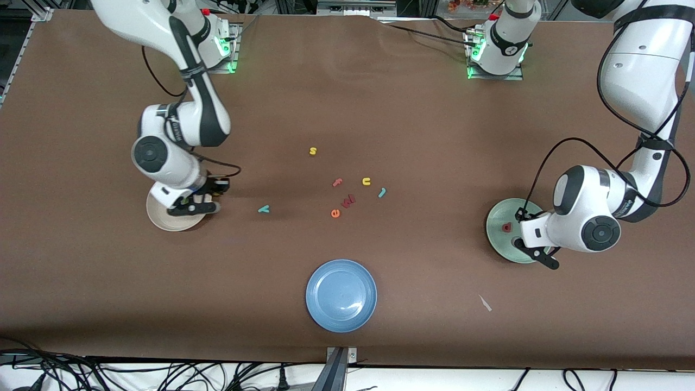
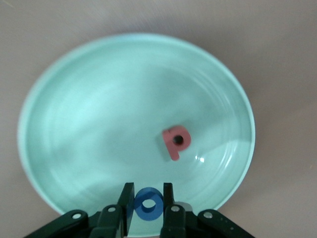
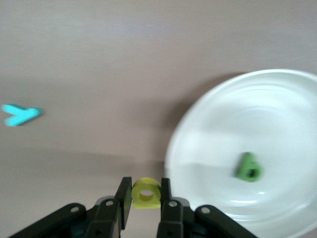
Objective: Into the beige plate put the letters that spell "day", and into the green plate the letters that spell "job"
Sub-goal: 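Place o on the green plate while the right gripper places d on beige, then grasp cyan l with the left gripper while the right gripper grasps cyan y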
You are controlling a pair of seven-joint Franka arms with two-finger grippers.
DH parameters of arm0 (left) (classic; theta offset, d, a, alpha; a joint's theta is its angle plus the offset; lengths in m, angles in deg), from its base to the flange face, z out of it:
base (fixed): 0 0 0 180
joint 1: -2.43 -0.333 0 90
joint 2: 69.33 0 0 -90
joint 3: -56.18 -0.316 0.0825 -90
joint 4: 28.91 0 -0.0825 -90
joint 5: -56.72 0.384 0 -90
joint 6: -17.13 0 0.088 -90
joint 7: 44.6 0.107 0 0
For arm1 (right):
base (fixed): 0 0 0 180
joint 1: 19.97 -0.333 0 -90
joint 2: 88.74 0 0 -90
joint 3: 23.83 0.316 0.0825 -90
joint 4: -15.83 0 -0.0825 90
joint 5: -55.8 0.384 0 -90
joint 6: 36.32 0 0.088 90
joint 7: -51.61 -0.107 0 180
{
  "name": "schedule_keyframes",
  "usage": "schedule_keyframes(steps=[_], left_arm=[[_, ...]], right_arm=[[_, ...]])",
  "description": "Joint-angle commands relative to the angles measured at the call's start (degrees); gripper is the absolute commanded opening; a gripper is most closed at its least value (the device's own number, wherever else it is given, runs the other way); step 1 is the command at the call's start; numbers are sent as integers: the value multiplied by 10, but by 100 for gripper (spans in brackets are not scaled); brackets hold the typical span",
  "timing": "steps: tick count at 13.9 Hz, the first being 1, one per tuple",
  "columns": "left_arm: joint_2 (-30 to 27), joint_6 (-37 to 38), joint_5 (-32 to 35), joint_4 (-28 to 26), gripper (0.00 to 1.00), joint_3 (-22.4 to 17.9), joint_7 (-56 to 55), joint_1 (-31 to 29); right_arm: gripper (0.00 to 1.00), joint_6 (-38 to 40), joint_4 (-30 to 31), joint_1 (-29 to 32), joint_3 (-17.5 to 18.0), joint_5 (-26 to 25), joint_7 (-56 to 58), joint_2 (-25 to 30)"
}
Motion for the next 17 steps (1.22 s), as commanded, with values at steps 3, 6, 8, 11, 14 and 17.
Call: schedule_keyframes(steps=[3,6,8,11,14,17], left_arm=[[0,4,-13,-15,100,5,25,-10],[-14,9,-18,-13,100,8,24,-8],[-40,34,-21,-10,100,36,11,-7],[-58,49,-66,-8,100,63,-35,-5],[-65,60,-80,-14,100,112,-112,-5],[-65,63,-79,-14,100,170,-183,-1]], right_arm=[[59,9,1,16,-26,6,49,3],[100,18,-14,18,-25,21,40,-2],[100,25,-24,14,-21,60,3,-3],[100,32,-50,11,0,69,-105,-11],[100,31,-88,11,43,69,-276,-35],[100,30,-118,11,63,69,-415,-55]])
